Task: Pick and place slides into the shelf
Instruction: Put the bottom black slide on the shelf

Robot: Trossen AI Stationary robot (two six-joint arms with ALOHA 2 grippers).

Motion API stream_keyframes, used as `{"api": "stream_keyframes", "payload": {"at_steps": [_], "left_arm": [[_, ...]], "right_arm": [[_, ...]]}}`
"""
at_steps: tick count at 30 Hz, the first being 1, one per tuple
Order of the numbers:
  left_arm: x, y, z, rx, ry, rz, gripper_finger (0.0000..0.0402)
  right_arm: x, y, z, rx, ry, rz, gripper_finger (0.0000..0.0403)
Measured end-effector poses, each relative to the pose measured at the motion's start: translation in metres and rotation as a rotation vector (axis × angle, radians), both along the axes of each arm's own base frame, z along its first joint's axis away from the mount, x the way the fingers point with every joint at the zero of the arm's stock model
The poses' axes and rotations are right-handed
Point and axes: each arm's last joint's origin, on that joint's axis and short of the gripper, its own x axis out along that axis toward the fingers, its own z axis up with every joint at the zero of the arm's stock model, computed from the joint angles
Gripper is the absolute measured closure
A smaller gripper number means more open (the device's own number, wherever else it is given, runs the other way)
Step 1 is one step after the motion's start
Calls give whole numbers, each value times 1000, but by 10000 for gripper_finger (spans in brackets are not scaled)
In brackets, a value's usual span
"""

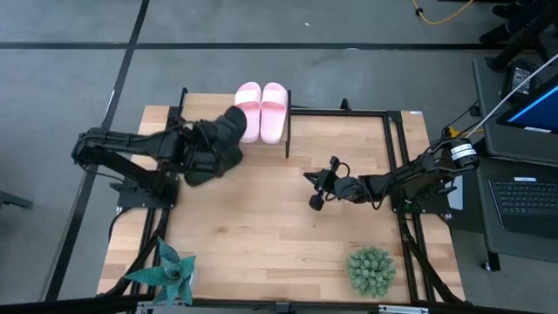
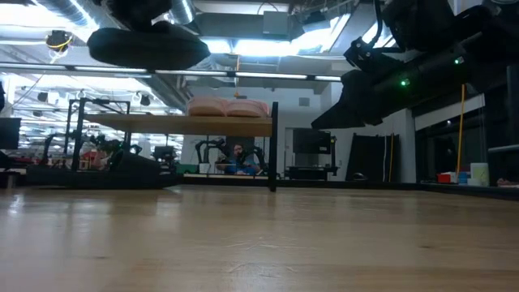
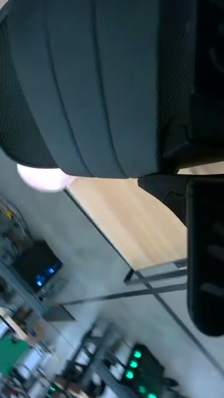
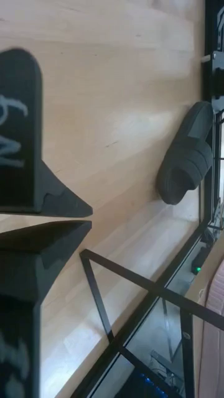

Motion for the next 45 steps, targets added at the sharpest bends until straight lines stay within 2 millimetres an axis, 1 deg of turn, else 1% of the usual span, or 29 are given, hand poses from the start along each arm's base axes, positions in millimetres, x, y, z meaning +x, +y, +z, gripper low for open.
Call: {"api": "stream_keyframes", "payload": {"at_steps": [5, 13, 16, 19, 24, 30, 33, 35, 39, 45], "left_arm": [[-2, 24, 12, 14, -44, 129, 401], [-9, 60, 12, 0, -59, 311, 399], [-8, 71, 13, -4, -55, 323, 395], [-4, 83, 14, -39, -78, 307, 399], [-2, 106, 18, -1, -90, 332, 399], [-17, 129, 17, -33, -92, 423, 400], [-22, 137, 17, -58, -116, 457, 400], [-23, 141, 15, -65, -114, 474, 400], [-18, 151, 6, -81, -90, 508, 400], [-1, 172, -20, -128, 25, 530, 400]], "right_arm": [[0, 0, 0, -3, 2, 0, 379], [0, -1, 0, -4, 2, -2, 379], [0, -1, 0, -4, 2, -2, 379], [0, -1, 0, -4, 2, -2, 379], [0, -1, 0, -4, 2, -2, 379], [0, -1, 0, -5, 3, -1, 379], [0, -1, 0, -12, 7, 2, 379], [0, -1, 0, -24, 14, 6, 379], [0, -1, 0, -27, 16, 7, 379], [0, -1, 0, -34, 19, 8, 379]]}}
